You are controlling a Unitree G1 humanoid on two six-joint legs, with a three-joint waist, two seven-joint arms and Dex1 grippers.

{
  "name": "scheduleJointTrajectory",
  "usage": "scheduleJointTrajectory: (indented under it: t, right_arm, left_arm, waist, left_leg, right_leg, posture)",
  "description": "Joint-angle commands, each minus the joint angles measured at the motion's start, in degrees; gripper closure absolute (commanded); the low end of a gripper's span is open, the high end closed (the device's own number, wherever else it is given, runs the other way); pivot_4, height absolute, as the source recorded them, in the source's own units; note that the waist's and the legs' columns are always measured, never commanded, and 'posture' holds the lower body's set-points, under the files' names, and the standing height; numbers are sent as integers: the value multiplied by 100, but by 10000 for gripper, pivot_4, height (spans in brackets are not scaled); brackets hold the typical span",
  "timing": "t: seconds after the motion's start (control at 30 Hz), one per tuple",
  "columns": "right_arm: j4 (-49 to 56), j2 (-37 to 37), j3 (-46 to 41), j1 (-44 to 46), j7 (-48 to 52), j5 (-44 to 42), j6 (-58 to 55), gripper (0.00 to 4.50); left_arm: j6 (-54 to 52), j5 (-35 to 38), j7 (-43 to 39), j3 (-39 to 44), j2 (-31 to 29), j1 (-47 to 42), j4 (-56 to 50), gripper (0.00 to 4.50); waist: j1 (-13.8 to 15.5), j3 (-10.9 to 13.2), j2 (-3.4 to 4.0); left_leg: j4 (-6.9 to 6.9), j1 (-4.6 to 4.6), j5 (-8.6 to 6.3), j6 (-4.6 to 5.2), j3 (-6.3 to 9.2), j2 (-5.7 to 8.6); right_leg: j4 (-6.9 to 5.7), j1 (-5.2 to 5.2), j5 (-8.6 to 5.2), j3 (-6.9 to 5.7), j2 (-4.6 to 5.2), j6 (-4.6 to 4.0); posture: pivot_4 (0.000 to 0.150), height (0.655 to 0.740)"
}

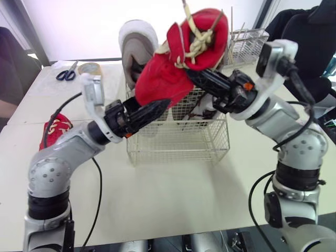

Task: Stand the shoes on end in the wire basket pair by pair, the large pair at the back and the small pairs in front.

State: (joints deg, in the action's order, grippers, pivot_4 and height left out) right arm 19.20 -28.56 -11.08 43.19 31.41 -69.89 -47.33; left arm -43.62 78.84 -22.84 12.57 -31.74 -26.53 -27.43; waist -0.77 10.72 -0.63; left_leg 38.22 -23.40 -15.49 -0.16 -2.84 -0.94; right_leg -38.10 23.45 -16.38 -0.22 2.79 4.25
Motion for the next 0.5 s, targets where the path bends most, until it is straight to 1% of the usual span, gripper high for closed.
scheduleJointTrajectory:
  t: [0.03,0.13,0.27,0.37,0.5]
  right_arm:
    - [-51,-564,-36,211,534,264,-40,42456]
    - [-216,-1382,76,249,1355,774,5,42456]
    - [-547,-2417,422,346,2679,1696,467,42456]
    - [-796,-2858,685,448,3513,2267,896,42456]
    - [-1024,-3172,998,421,4280,2979,1464,42456]
  left_arm:
    - [-117,224,-147,344,-407,95,-168,583]
    - [-227,436,-288,620,-849,228,-181,583]
    - [-346,526,-517,945,-1366,380,-28,583]
    - [-348,426,-647,1029,-1558,430,84,583]
    - [-294,357,-658,1026,-1595,397,123,583]
  waist:
    - [0,0,0]
    - [2,3,-1]
    - [8,4,-1]
    - [7,5,-1]
    - [5,6,-2]
  left_leg:
    - [0,0,0,0,0,0]
    - [-3,-1,-2,3,-1,0]
    - [-8,-3,-4,7,-2,0]
    - [-10,-3,-5,8,-4,0]
    - [-10,-2,-5,8,-4,0]
  right_leg:
    - [0,0,0,0,0,0]
    - [7,1,-1,0,2,-1]
    - [19,1,-1,-1,4,-2]
    - [22,1,-1,-1,5,-2]
    - [23,1,-1,-1,5,-2]
  posture:
    - [1500,7400]
    - [1500,7400]
    - [1500,7400]
    - [1500,7400]
    - [1500,7400]
